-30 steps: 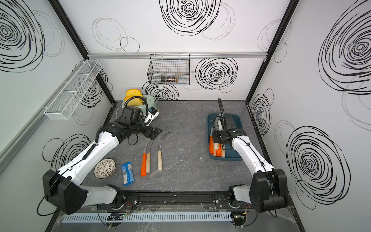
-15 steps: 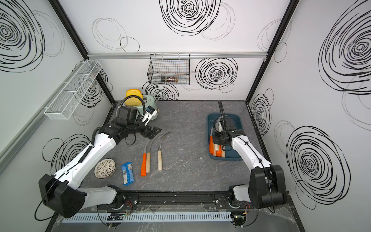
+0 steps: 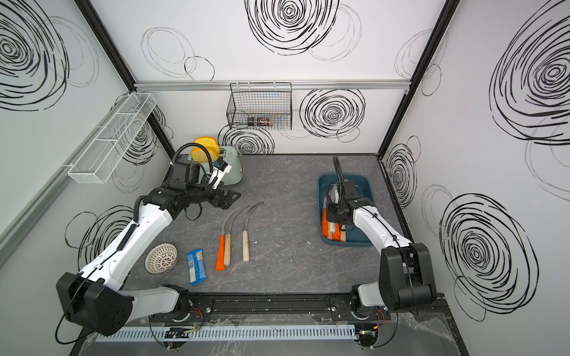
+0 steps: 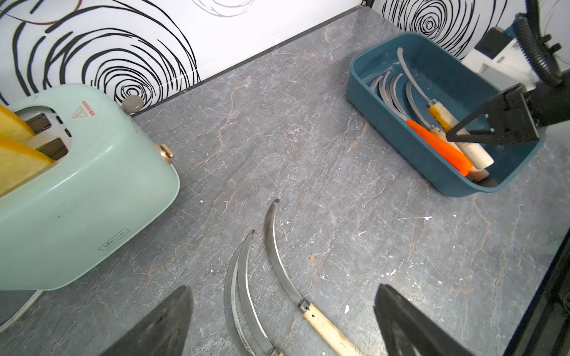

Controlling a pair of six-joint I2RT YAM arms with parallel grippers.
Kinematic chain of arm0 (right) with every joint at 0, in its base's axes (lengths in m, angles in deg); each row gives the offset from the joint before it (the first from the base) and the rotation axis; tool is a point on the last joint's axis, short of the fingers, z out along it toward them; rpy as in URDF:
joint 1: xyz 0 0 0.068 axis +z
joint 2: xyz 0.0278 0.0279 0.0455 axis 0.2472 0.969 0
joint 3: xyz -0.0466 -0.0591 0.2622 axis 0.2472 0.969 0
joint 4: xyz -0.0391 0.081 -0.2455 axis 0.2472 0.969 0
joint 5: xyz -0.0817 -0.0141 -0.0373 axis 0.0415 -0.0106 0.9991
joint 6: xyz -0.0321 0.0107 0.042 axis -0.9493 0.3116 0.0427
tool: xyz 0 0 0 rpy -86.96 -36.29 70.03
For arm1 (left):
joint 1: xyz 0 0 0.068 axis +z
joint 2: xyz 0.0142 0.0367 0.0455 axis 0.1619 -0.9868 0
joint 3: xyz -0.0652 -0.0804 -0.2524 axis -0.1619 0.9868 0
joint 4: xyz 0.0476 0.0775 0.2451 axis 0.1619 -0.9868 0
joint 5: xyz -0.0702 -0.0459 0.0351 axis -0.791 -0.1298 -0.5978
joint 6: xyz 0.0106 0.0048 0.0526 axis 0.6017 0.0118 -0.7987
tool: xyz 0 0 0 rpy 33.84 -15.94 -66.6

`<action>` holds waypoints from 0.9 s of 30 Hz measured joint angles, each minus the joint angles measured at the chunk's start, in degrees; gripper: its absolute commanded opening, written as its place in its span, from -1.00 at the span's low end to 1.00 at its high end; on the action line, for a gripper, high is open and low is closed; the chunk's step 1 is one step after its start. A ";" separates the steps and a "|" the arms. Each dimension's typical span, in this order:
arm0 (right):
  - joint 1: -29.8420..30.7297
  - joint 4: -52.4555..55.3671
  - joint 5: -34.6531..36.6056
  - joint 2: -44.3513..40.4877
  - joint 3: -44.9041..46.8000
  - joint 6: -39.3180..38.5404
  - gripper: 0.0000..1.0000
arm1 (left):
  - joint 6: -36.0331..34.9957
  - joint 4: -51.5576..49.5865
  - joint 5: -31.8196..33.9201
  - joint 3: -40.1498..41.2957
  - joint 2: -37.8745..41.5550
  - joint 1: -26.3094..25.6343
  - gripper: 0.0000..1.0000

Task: Put small sickles into storage boxes
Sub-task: Place the sickle in the storage box.

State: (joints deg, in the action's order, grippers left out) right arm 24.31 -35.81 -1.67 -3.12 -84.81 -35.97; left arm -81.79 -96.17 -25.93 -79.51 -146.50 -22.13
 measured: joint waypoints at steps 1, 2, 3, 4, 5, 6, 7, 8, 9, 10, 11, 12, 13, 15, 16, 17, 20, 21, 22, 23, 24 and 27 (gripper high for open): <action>0.00 -0.20 -0.04 0.26 0.09 0.00 -0.98 | 0.00 0.00 0.00 0.00 0.07 0.20 0.93; 0.00 -0.42 -0.07 0.61 0.20 0.00 -0.98 | 0.00 0.00 -0.02 0.00 0.09 0.26 0.93; 0.00 -0.46 -0.11 1.03 0.24 -0.02 -0.98 | 0.00 0.00 -0.02 0.00 0.09 0.31 0.92; 0.00 -0.55 -0.09 1.44 0.24 -0.02 -0.98 | 0.00 0.00 -0.02 0.00 0.09 0.39 0.92; 0.00 -0.63 -0.11 1.92 0.24 -0.02 -0.98 | 0.00 0.00 -0.04 0.00 0.09 0.42 0.92; 0.00 -0.68 -0.11 2.27 0.26 0.00 -0.98 | 0.00 0.00 -0.09 0.00 0.09 0.39 0.92; 0.00 -0.72 -0.13 2.54 0.26 -0.02 -0.97 | 0.00 0.00 -0.13 0.00 0.09 0.39 0.92; 0.00 -0.81 -0.13 2.78 0.26 -0.02 -0.97 | 0.00 0.00 -0.15 0.00 0.09 0.42 0.92; 0.00 -0.87 -0.15 2.97 0.26 -0.02 -0.96 | 0.00 0.00 -0.15 0.00 0.09 0.42 0.92; 0.00 -0.96 -0.20 3.15 0.26 -0.02 -0.96 | -0.02 0.00 -0.15 0.00 0.11 0.42 0.92; 0.00 -1.03 -0.31 3.41 0.26 -0.02 -0.96 | 0.00 0.00 -0.17 0.00 0.11 0.39 0.92; 0.00 -1.07 -0.37 3.63 0.26 -0.02 -0.96 | 0.00 0.00 -0.17 0.02 0.11 0.39 0.92; 0.00 -1.09 -0.46 3.96 0.26 -0.02 -0.95 | -0.02 0.00 -0.15 0.02 0.11 0.42 0.92; 0.00 -1.18 -0.57 4.63 0.26 -0.02 -0.94 | -0.02 0.00 -0.15 0.04 0.17 0.42 0.92; 0.00 -1.22 -0.59 4.98 0.26 -0.02 -0.94 | -0.02 0.00 -0.15 0.07 0.22 0.42 0.92; 0.00 -1.27 -0.61 5.22 0.26 -0.02 -0.94 | -0.04 0.00 -0.15 0.11 0.26 0.42 0.92; 0.00 -1.51 -0.72 5.79 0.26 -0.02 -0.92 | -0.04 0.00 -0.15 0.13 0.37 0.42 0.92; 0.00 -1.57 -0.79 5.99 0.26 -0.02 -0.92 | -0.04 0.00 -0.15 0.13 0.44 0.42 0.92; 0.02 -1.68 -0.90 6.19 0.26 -0.02 -0.92 | -0.07 0.02 -0.15 0.20 0.50 0.42 0.93; 0.02 -1.77 -1.01 6.38 0.26 -0.02 -0.91 | -0.09 0.00 -0.15 0.26 0.59 0.42 0.93; 0.02 -1.81 -1.05 6.58 0.26 -0.02 -0.91 | -0.11 0.02 -0.13 0.35 0.68 0.42 0.93; 0.02 -1.84 -1.16 6.91 0.26 0.00 -0.83 | -0.26 0.00 -0.11 0.44 0.74 0.42 0.92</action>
State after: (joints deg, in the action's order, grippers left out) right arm 24.34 -37.65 -2.82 3.79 -84.54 -35.97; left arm -82.05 -96.17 -26.04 -79.07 -145.76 -21.72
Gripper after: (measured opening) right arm 0.256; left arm 0.962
